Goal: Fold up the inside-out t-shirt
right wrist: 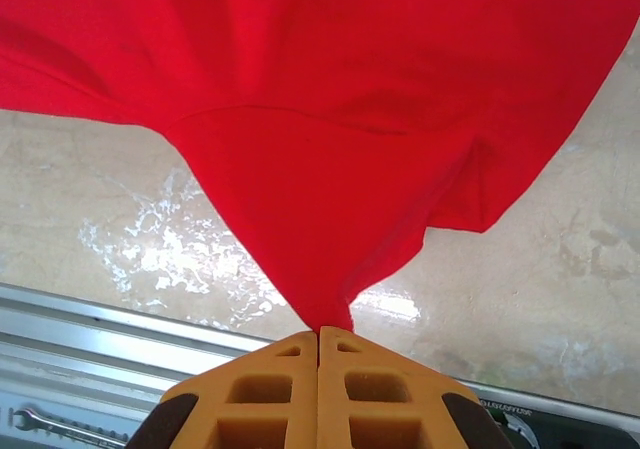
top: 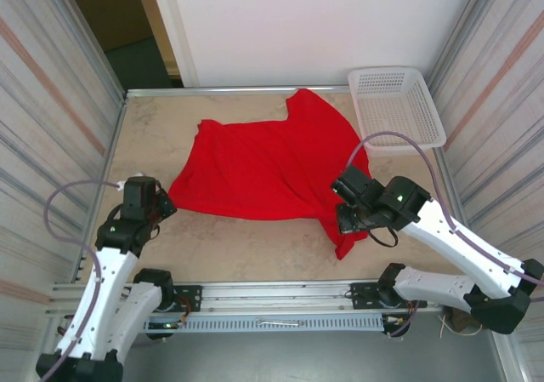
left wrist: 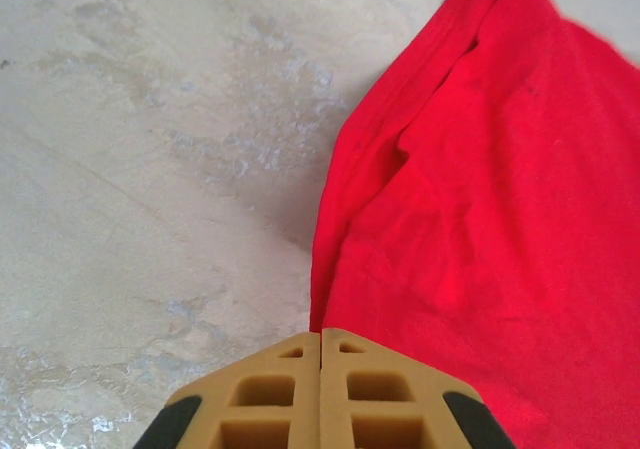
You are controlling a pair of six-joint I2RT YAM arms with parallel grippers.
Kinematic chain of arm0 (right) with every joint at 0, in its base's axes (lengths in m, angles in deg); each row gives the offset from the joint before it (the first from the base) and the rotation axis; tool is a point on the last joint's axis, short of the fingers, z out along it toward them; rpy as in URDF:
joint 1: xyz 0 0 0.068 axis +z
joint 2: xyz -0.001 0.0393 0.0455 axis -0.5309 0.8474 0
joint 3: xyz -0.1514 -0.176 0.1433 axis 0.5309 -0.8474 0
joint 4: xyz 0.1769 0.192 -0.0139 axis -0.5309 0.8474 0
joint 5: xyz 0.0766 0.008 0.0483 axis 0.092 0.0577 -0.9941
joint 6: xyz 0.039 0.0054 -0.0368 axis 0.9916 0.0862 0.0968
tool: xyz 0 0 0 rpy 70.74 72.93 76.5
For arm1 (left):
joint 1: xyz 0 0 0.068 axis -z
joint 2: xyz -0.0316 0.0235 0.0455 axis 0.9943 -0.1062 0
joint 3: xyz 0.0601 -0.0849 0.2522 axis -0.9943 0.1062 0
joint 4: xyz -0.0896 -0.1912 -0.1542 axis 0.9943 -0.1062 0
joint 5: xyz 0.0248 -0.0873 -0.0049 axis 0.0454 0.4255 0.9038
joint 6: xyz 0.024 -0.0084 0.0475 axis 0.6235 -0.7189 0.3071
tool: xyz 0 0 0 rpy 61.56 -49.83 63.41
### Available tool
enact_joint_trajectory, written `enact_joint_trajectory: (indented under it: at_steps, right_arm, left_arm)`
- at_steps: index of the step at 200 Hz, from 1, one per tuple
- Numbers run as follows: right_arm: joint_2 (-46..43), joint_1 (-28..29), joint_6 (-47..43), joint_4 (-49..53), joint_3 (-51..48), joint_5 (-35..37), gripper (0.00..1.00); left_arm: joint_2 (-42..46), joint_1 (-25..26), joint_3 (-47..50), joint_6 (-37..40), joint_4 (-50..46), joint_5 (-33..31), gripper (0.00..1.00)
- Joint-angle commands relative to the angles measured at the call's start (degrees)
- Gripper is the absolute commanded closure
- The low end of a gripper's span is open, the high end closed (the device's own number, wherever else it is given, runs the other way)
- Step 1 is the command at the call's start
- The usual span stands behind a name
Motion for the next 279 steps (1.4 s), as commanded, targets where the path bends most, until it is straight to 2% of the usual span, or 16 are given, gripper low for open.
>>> enact_joint_trajectory:
  at_steps: [1, 42, 65, 97, 123, 124, 128, 135, 141, 183, 212, 233, 279]
  right_arm:
    - [-0.18, -0.27, -1.21, 0.33, -1.24, 0.15, 1.00]
    - [2.49, 0.15, -0.28, -9.13, -6.86, -5.54, 1.00]
    - [6.96, 2.80, 1.01, -16.66, -9.29, -9.16, 1.00]
    - [17.17, 8.78, 1.57, -21.93, -8.68, -8.10, 1.00]
    - [22.42, 10.21, 1.67, -22.31, -8.66, -7.28, 1.00]
    - [22.52, 10.24, 1.77, -22.22, -8.68, -7.26, 1.00]
    - [22.60, 10.46, 2.12, -21.65, -8.67, -6.69, 0.88]
    - [21.87, 10.90, 3.31, -20.45, -8.92, -5.24, 0.69]
    - [20.53, 11.27, 4.50, -19.62, -9.47, -4.02, 0.60]
    - [2.44, 10.30, 20.17, -12.69, -19.98, 0.38, 0.41]
    - [-7.91, 8.32, 30.22, -11.29, -28.81, -0.32, 0.34]
    - [-12.70, 6.18, 33.70, -11.75, -32.52, -0.65, 0.33]
    - [-14.02, -0.09, 33.72, -17.67, -37.13, -4.48, 0.34]
  left_arm:
    - [-0.13, -0.17, 1.33, -1.63, -1.95, -1.77, 1.00]
    - [-2.58, -0.11, 2.74, -0.67, -0.42, -1.12, 1.00]
    - [-3.63, -0.19, 3.62, -0.17, 0.65, 0.05, 1.00]
    - [-4.51, -0.17, 4.59, -0.14, 1.89, 0.92, 1.00]
    - [-4.76, -0.17, 4.54, 0.05, 2.27, 1.21, 1.00]
    - [-4.76, -0.17, 4.57, 0.09, 2.27, 1.21, 1.00]
    - [-4.80, -0.17, 4.51, 0.10, 2.27, 1.17, 1.00]
    - [-4.84, -0.16, 4.36, 0.30, 2.19, 1.18, 1.00]
    - [-4.85, -0.17, 4.26, 0.33, 2.18, 1.19, 1.00]
    - [-4.09, -0.16, 3.99, 0.30, 2.31, 1.84, 1.00]
    - [-4.39, -0.12, 3.84, 0.30, 3.08, 2.86, 1.00]
    - [-4.76, -0.16, 3.66, 0.55, 3.23, 2.96, 1.00]
    - [-4.85, -0.17, 3.72, 0.32, 3.67, 3.39, 1.00]
